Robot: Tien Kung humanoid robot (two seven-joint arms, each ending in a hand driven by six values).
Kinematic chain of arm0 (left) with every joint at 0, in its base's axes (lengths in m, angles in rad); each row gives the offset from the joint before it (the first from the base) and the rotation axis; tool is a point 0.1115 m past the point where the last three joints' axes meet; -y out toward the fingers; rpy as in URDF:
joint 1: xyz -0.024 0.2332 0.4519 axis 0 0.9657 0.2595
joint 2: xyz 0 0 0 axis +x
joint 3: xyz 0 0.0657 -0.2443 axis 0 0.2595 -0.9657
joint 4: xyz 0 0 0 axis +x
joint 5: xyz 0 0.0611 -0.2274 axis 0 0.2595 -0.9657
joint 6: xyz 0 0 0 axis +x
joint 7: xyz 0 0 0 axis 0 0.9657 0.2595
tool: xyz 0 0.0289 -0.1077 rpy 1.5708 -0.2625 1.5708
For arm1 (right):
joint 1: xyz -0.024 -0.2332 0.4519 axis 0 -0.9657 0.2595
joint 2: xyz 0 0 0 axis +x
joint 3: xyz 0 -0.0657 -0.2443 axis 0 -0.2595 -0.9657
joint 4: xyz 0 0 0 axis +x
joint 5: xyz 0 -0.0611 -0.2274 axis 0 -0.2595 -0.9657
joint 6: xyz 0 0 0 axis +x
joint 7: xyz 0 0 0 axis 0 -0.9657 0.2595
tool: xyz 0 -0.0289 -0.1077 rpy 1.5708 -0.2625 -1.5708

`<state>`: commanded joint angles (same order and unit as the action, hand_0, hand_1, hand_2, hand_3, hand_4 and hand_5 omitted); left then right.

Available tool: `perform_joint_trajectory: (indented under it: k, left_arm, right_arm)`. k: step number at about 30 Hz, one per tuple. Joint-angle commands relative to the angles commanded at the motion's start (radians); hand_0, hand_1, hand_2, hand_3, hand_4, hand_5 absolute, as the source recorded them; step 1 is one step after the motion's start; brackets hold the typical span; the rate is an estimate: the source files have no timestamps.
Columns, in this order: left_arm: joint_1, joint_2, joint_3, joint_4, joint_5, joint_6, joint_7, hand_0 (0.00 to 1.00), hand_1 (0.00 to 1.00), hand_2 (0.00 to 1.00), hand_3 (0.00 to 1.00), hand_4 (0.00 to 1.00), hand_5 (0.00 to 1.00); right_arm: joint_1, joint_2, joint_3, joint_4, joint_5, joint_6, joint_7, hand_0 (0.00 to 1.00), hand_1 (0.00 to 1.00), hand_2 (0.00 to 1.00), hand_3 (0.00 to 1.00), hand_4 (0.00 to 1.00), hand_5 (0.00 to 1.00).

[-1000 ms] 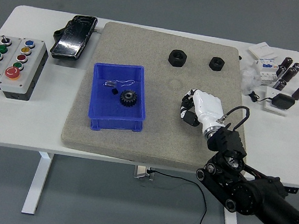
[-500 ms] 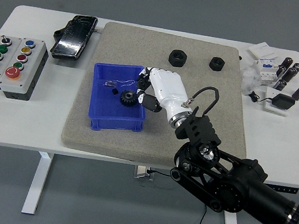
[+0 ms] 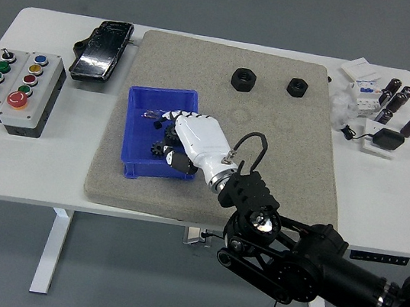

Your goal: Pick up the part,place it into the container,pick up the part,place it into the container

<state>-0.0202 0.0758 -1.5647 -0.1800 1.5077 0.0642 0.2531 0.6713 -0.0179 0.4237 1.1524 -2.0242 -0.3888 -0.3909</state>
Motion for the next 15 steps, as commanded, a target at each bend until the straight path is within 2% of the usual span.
perform_joint_trajectory:
  k: [4, 9, 10, 15]
  left_arm:
    - [-0.002, -0.002, 0.000, 0.000, 0.001, -0.001, -0.001, 0.661, 0.623, 0.580, 0.615, 0.704, 0.366]
    - [0.002, -0.004, 0.003, 0.000, -0.004, -0.001, -0.003, 0.661, 0.623, 0.580, 0.615, 0.704, 0.366]
    - [0.004, -0.004, 0.004, 0.000, -0.005, 0.000, -0.003, 0.661, 0.623, 0.579, 0.614, 0.703, 0.365]
    - [0.012, -0.005, 0.010, 0.000, -0.017, 0.003, -0.003, 0.661, 0.623, 0.579, 0.614, 0.703, 0.365]
  right_arm:
    - [-0.025, -0.005, 0.062, 0.014, 0.041, -0.027, 0.028, 0.689, 0.776, 0.771, 0.736, 0.557, 0.226]
    - [-0.106, -0.040, 0.192, 0.036, 0.184, -0.096, 0.140, 0.689, 0.776, 0.771, 0.736, 0.557, 0.226]
    - [-0.124, -0.050, 0.226, 0.037, 0.225, -0.102, 0.170, 0.672, 0.729, 0.729, 0.695, 0.577, 0.223]
    - [-0.206, -0.098, 0.380, 0.028, 0.411, -0.075, 0.319, 0.672, 0.729, 0.729, 0.695, 0.577, 0.223]
